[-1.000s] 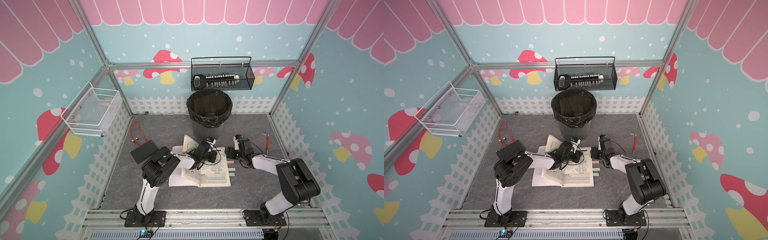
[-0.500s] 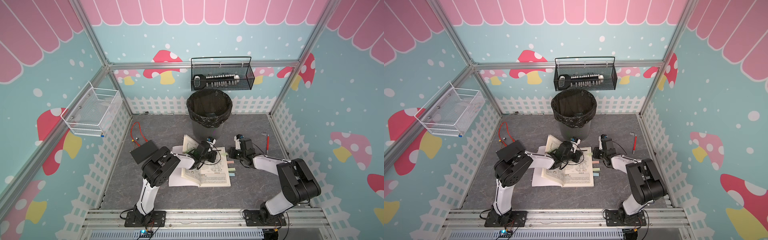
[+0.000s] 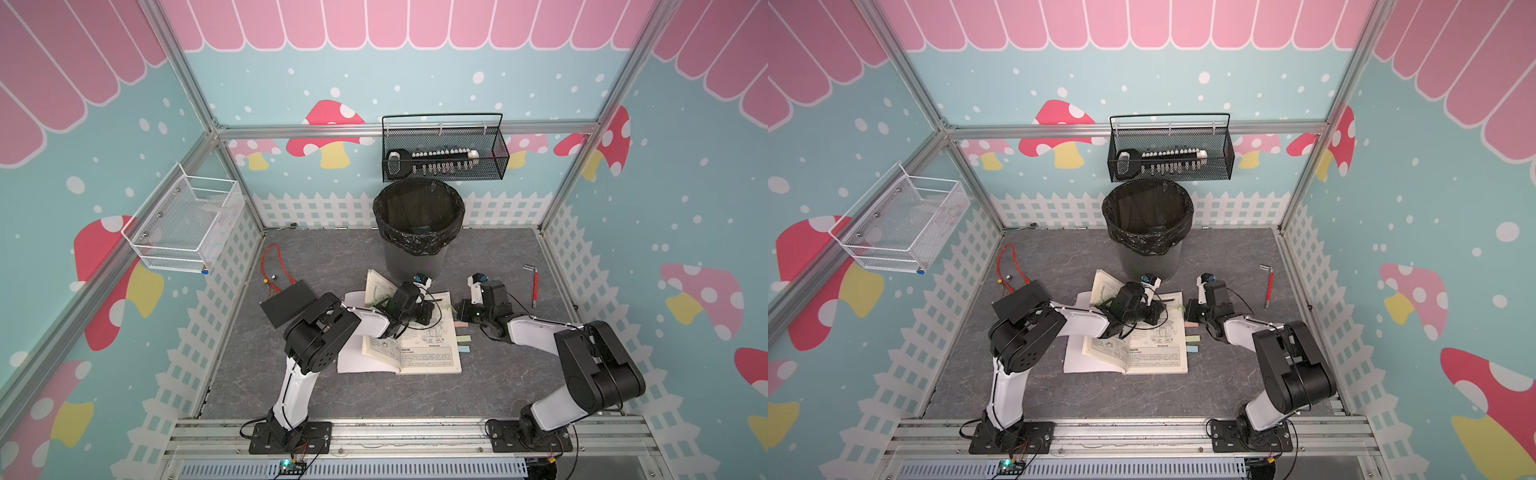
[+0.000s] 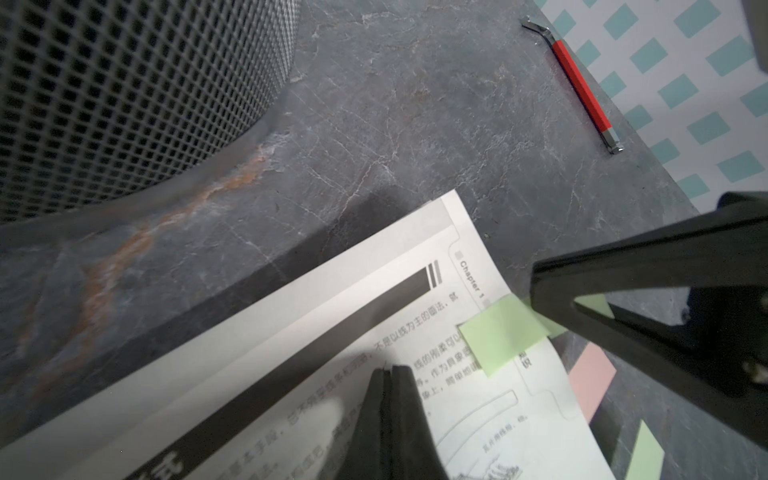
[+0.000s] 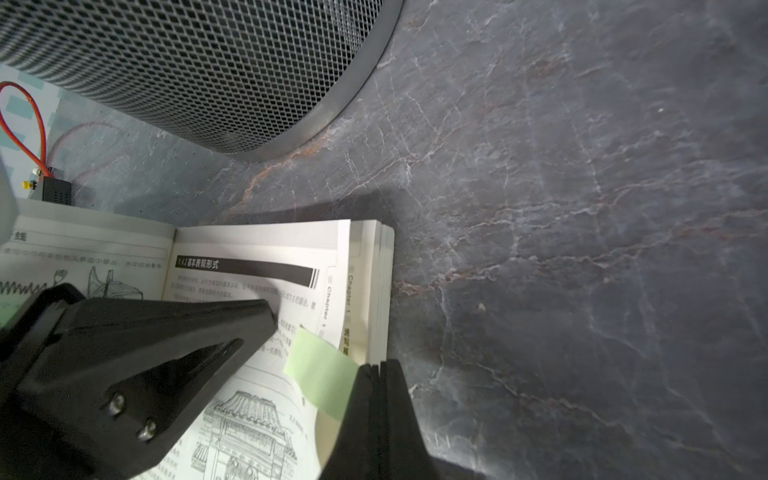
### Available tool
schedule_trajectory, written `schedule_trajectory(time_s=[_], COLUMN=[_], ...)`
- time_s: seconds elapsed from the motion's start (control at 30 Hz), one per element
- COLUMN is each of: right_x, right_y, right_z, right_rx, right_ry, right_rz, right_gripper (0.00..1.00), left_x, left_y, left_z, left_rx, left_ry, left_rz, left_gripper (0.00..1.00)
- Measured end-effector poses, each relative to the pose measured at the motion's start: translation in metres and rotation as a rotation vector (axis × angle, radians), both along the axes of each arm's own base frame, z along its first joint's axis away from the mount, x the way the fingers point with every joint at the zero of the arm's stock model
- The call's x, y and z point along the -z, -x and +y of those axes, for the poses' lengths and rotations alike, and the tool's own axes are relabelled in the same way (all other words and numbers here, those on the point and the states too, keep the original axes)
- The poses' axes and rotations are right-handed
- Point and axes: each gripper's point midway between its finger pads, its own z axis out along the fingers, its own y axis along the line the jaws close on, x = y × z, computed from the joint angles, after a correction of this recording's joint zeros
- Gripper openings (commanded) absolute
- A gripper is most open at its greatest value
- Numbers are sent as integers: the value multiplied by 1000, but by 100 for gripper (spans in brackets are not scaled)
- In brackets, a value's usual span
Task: Peel off the used sticky note
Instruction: Tear off the note from the book.
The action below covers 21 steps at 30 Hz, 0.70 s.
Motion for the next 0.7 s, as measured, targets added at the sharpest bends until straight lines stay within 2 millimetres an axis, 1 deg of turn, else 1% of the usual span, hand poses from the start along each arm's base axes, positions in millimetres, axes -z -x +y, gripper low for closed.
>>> schedule_trajectory(time_s=[0.1,0.3,0.4,0.57,0.7], right_x=[1,-12,-18,-36,-46], right_y=[6,2,-4,-18,-28], right_z=[-1,-2,-3,0,-5], right_rx=[1,6,13,9,27], right_ry=[-2,-3,10,28,63], right_rz=[2,-36,-50,-91,-117], right_gripper=[0,0,0,0,0], left_x=[0,0,0,0,0], left_y=[-1,-2,-2,-3,-3], left_z=[0,-1,-1,-2,-2], left_rx=[0,3,3,4,6], left_ry=[1,4,4,6,6], left_rz=[0,1,2,-1,-3], left_gripper=[0,0,0,0,0])
